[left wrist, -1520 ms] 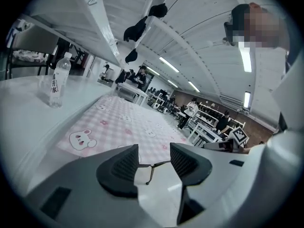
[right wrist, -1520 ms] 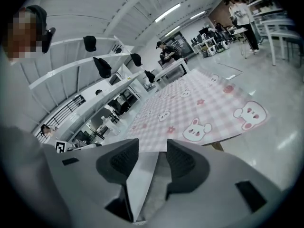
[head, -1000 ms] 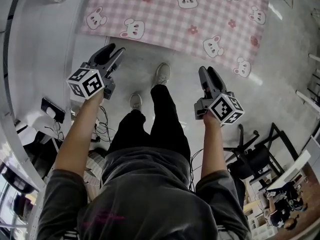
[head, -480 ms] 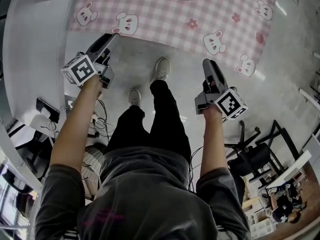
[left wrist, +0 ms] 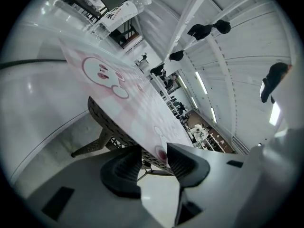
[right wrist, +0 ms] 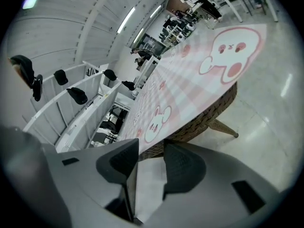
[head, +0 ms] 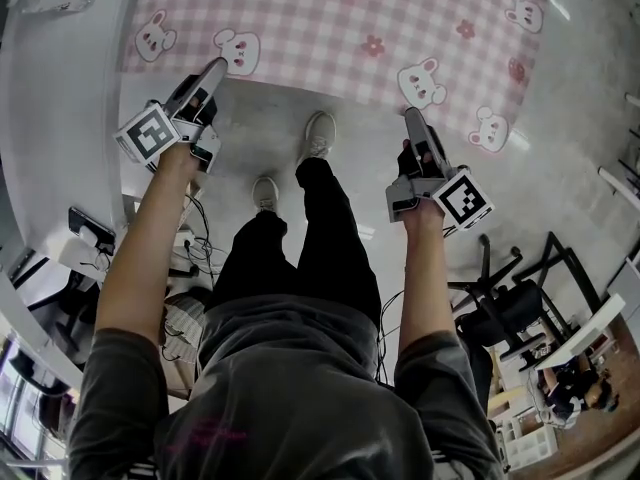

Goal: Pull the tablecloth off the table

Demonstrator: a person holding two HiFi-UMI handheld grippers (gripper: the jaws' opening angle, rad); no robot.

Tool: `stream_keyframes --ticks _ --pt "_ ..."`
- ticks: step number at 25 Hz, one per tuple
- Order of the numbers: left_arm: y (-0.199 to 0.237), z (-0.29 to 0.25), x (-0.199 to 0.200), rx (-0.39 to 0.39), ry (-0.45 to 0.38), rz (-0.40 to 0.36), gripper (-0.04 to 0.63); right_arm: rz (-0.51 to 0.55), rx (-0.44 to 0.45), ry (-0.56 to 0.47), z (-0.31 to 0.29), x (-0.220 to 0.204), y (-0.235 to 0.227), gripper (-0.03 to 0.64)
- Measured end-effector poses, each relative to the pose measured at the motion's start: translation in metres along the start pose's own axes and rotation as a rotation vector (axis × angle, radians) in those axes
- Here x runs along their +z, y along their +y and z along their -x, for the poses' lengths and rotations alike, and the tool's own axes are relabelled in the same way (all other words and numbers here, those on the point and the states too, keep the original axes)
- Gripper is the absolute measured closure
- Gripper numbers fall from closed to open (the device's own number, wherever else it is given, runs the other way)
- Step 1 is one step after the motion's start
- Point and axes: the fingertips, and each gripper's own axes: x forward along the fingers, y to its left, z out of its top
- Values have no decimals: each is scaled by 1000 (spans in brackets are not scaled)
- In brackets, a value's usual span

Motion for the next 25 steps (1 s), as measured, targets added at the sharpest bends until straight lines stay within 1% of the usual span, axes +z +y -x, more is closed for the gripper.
stream_keyframes --ticks 3,5,6,9,13,16,17,19,23,25 --pt "-3 -4 -2 -32 0 54 464 -22 10 1 -4 1 -1 453" --pt "-4 -5 -3 -38 10 53 495 -14 17 6 -7 1 2 460" --pt "-5 -5 -3 -41 14 46 512 -7 18 9 -9 1 3 477" --pt "-5 -4 -1 -51 17 41 526 14 12 14 -12 1 6 504" --pt "-12 -2 1 -91 2 61 558 6 -11 4 -9 0 2 553" --pt "-18 -1 4 -107 -6 54 581 2 -10 -16 -9 2 4 586" --pt "-20 -1 4 -112 -2 42 589 -6 -17 -27 -7 2 3 596" --pt "-21 2 1 -121 7 -12 594 -4 -14 -58 -4 0 3 611" --pt "-23 3 2 -165 -20 -69 594 40 41 -110 -5 -1 2 612" --pt "-20 12 -4 -190 -29 -107 594 57 67 -127 0 -12 1 612"
